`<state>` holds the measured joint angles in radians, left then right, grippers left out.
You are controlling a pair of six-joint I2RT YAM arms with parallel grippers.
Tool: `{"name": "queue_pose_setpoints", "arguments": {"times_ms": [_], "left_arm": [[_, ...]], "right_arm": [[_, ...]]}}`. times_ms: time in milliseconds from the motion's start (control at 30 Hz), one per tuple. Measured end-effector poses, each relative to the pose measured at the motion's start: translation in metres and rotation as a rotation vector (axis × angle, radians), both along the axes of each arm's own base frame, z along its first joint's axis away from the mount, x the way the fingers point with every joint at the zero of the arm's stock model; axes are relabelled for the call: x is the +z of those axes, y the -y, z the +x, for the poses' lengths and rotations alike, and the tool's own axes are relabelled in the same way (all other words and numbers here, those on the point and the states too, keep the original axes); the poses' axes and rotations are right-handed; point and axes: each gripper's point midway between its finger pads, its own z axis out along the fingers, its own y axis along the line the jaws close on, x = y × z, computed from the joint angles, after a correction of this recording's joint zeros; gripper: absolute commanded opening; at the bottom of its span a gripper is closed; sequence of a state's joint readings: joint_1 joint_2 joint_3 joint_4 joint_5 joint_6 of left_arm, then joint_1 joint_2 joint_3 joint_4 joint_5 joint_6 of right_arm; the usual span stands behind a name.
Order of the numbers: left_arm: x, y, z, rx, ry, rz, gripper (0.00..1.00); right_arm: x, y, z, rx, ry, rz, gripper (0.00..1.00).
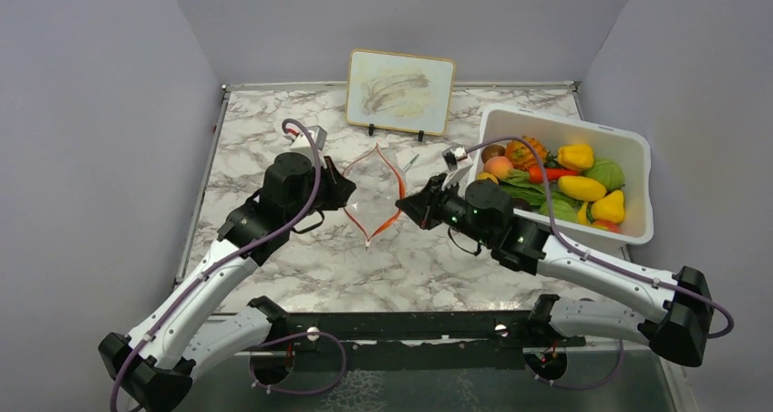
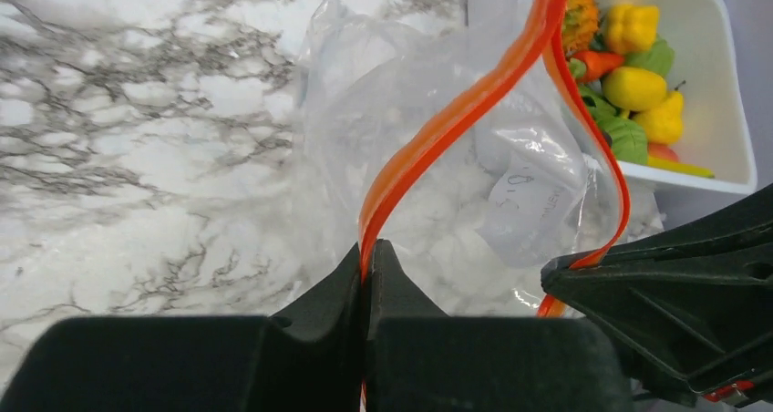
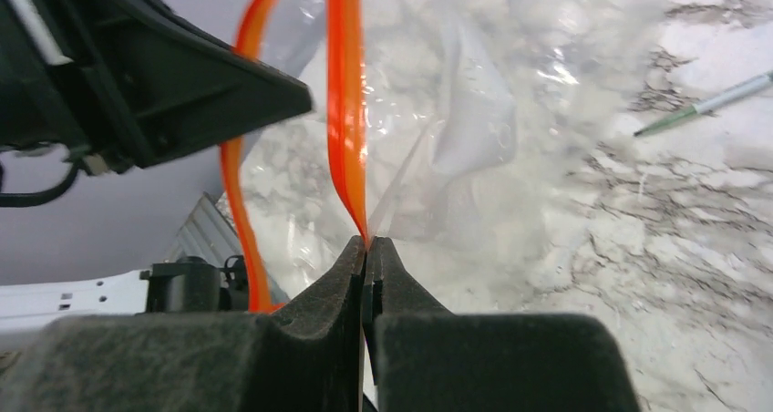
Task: Place the food in the zip-top bag and seal the zipper
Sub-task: Open the zipper of the food storage bag.
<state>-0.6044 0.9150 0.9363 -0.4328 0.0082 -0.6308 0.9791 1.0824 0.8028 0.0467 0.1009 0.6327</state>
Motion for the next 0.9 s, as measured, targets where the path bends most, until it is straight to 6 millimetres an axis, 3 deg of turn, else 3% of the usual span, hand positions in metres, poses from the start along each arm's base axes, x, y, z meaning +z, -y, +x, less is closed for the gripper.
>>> {"name": "queue_pose_setpoints", "arguments": {"times_ms": [267, 400, 533, 700, 800, 900], "left_arm": [[0.034, -0.041, 0.005, 0.137, 0.146, 0.091, 0.03], [0.038, -0.045, 0.005, 0.129, 0.178, 0.127, 0.03], [0.022, -0.034, 0.007, 0.053, 0.155, 0.182, 0.03], [-0.020, -0.026, 0.004, -0.007, 0.069, 0.230, 0.00], [-0.037, -0.025, 0.001, -0.026, 0.050, 0.239, 0.00], [-0.039, -0.024, 0.002, -0.033, 0.064, 0.240, 0.00]], "right_arm": [[-0.021, 0.035, 0.002, -0.118, -0.020, -0.067, 0.01], [-0.028, 0.037, -0.003, -0.114, -0.034, -0.047, 0.01], [-0.052, 0.034, -0.009, -0.089, -0.081, -0.059, 0.05], [-0.083, 0.026, -0.017, -0.039, -0.145, -0.098, 0.24], [-0.085, 0.022, -0.020, -0.011, -0.151, -0.109, 0.36], [-0.073, 0.018, -0.019, 0.003, -0.139, -0.109, 0.52]]}}
